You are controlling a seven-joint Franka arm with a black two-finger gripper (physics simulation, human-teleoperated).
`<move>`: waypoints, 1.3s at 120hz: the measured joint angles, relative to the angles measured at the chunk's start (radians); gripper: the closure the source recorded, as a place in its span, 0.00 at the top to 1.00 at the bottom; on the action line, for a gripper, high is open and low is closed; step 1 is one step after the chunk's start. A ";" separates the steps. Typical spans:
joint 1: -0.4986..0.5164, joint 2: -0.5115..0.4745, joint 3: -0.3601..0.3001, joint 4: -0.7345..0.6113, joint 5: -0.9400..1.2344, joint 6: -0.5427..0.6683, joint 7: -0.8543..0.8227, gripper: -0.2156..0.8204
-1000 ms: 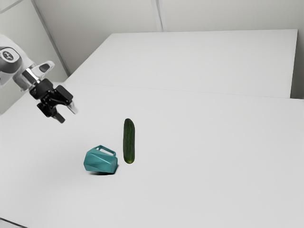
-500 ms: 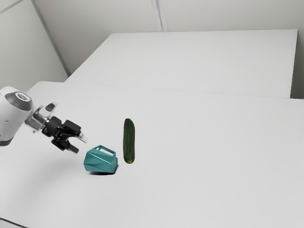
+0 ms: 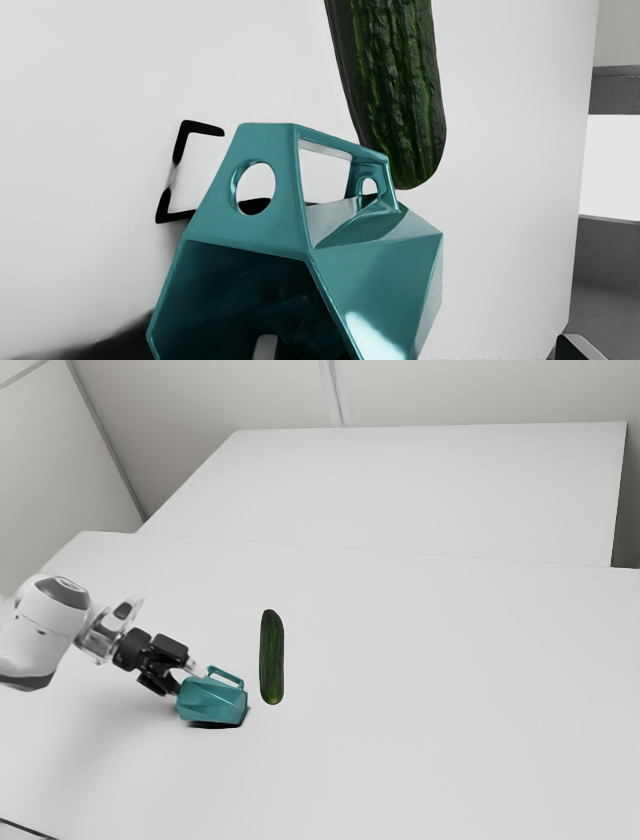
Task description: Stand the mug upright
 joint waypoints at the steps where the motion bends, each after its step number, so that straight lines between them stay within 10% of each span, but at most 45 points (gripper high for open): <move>1: 0.000 0.001 0.000 0.000 -0.002 -0.002 0.003 0.79; 51: 0.001 -0.009 -0.002 0.008 -0.025 -0.050 0.095 0.14; 92: 0.004 -0.088 -0.011 0.035 -0.006 -0.107 0.132 0.05; 123: 0.080 -0.079 -0.194 0.376 0.413 -0.100 0.007 0.03; 156: 0.032 0.007 -0.344 0.435 0.771 0.023 -0.203 0.03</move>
